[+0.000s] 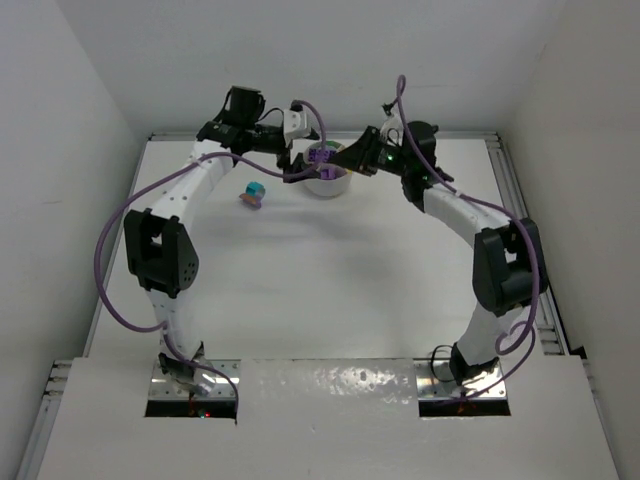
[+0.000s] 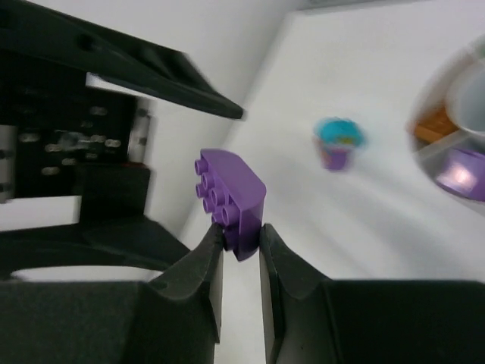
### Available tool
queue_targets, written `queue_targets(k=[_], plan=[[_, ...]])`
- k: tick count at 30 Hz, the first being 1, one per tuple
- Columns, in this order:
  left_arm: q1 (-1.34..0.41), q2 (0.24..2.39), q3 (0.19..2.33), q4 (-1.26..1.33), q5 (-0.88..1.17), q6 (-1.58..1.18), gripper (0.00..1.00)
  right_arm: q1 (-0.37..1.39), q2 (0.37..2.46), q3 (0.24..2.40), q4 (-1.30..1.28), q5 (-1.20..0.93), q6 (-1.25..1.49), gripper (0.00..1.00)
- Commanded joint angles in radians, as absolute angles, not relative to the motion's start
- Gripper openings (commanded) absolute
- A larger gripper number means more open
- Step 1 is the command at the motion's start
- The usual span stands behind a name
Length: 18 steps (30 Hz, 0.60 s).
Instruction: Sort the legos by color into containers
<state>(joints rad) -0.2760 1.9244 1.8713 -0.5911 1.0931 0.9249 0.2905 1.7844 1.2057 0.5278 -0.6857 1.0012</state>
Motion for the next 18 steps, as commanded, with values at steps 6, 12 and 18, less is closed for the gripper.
queue_targets(k=[6, 12, 18], plan=[[-0.173, 1.816, 1.787, -0.508, 0.737, 0.691, 1.0, 0.298, 1.785, 1.78, -0.582, -0.165, 0.42, 0.0], [-0.101, 1.773, 1.717, -0.502, 0.513, 0.637, 1.0, 0.451, 2.126, 2.452, -1.007, 0.266, 0.27, 0.0], [-0.016, 1.753, 1.645, -0.385, 0.339, 0.516, 1.0, 0.509, 2.13, 2.304, -0.893, 0.368, 0.241, 0.0]])
